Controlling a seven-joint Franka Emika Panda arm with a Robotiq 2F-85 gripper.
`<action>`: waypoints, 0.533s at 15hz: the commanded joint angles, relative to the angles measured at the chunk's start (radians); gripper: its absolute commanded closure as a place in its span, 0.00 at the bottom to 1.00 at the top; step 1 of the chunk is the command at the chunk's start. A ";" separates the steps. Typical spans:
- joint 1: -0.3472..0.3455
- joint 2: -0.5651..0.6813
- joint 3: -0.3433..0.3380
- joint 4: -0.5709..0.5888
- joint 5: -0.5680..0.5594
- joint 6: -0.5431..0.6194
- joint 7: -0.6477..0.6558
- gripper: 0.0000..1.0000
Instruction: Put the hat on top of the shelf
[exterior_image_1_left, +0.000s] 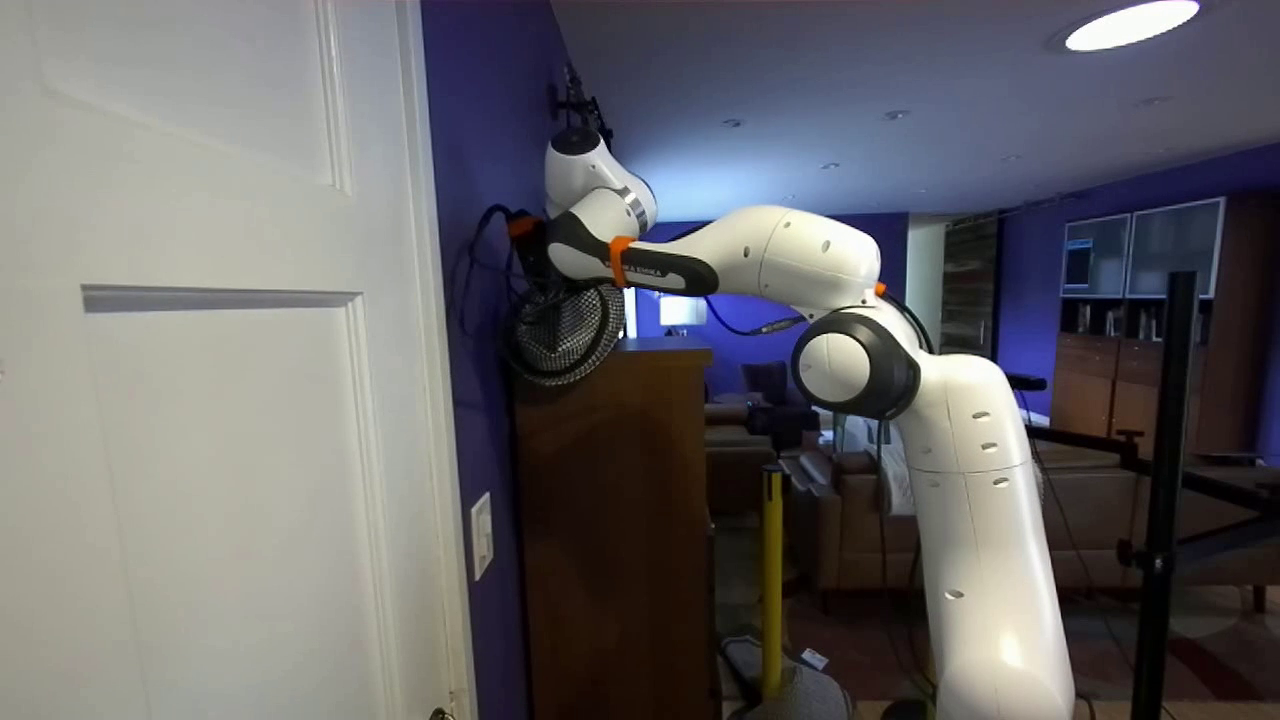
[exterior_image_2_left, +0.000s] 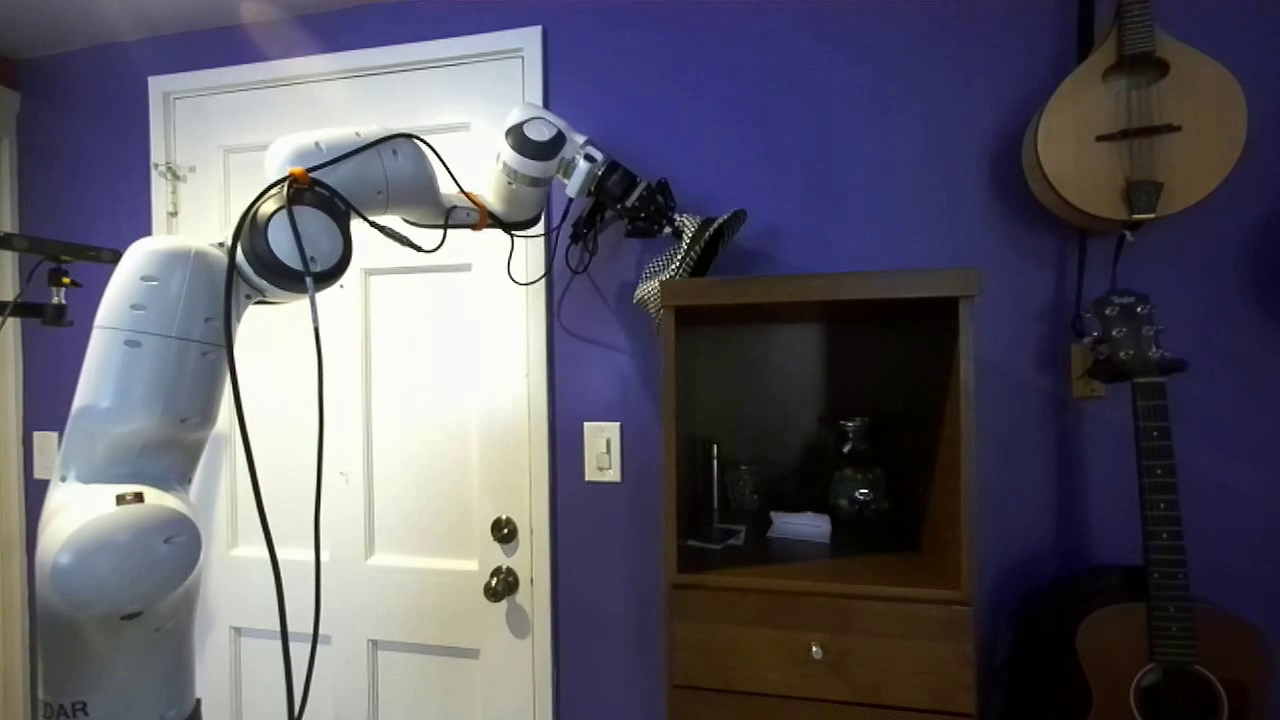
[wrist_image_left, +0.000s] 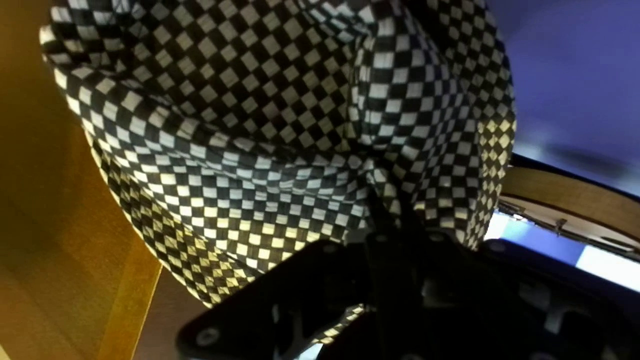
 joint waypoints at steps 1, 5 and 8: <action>-0.006 0.057 -0.032 0.055 -0.046 0.034 0.184 0.98; -0.007 0.091 -0.065 0.085 -0.051 0.019 0.366 0.98; -0.009 0.117 -0.081 0.128 -0.036 0.023 0.487 0.98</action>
